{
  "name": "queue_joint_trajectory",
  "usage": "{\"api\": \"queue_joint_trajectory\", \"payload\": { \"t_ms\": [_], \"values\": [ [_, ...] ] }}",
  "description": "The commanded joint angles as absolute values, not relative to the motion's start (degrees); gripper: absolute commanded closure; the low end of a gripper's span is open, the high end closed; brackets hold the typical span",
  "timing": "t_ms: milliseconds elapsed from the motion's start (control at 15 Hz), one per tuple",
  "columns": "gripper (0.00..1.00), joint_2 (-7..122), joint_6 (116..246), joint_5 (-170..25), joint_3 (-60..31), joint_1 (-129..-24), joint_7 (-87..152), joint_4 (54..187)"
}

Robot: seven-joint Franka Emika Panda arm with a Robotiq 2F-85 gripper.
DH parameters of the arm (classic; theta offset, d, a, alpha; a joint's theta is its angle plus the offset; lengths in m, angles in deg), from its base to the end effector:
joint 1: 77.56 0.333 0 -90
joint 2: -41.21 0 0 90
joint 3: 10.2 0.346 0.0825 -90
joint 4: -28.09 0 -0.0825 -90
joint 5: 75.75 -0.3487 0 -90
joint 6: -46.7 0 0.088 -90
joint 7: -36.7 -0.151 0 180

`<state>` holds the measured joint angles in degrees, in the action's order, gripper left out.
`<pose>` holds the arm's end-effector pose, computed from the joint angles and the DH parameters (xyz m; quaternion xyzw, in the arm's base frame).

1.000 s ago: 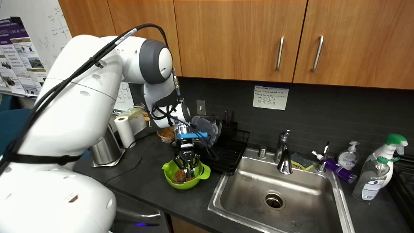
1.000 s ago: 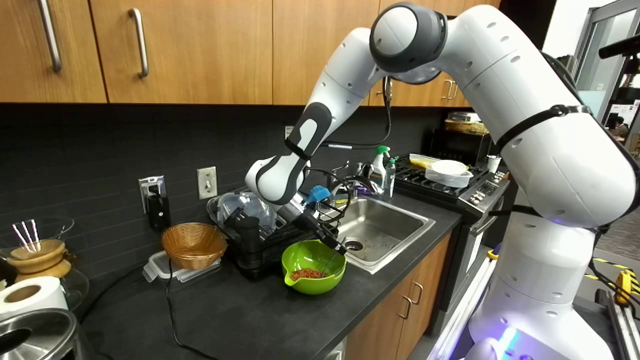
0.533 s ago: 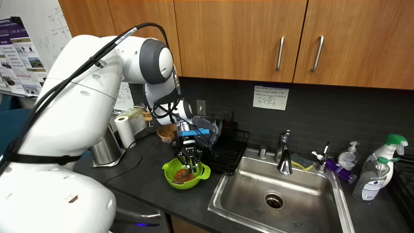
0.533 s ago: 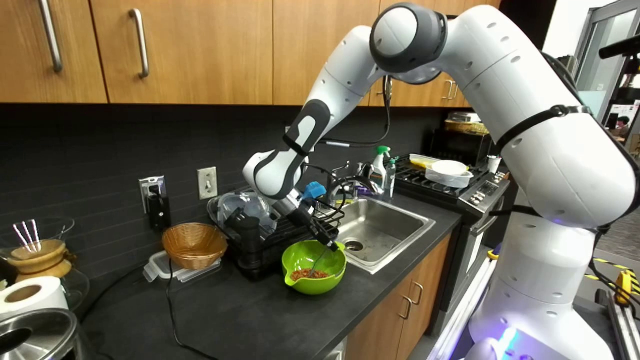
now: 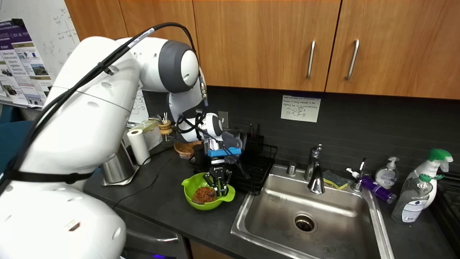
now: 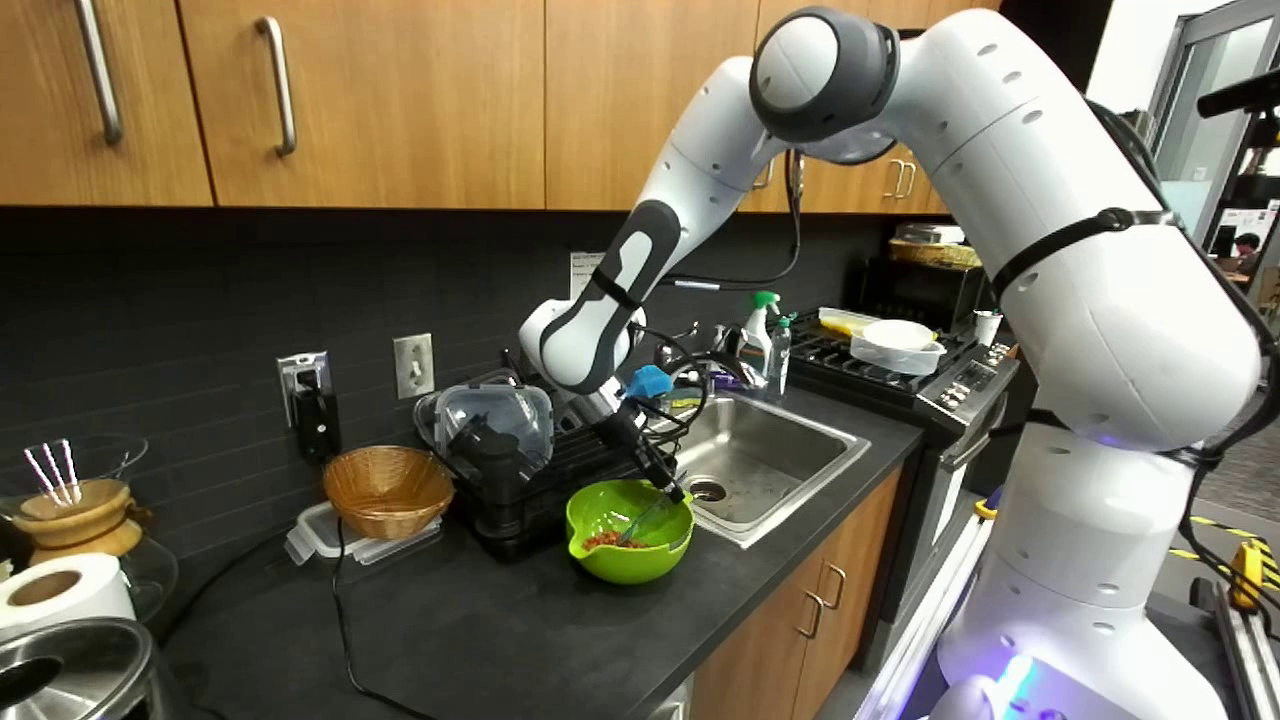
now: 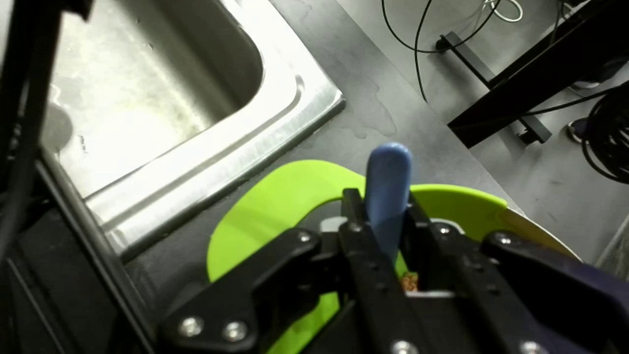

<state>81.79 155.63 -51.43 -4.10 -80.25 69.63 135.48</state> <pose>0.5258 -0.0146 0.1216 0.8418 0.4132 -0.3445 0.0427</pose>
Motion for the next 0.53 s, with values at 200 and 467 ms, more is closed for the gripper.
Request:
{"api": "queue_joint_trajectory", "payload": {
  "t_ms": [200, 467],
  "values": [
    [0.95, 75.2, 166.7, -51.3, -4.4, -80.3, 70.2, 144.5],
    [0.95, 72.1, 167.7, -50.5, -5.0, -79.2, 68.9, 148.2]
  ]
}}
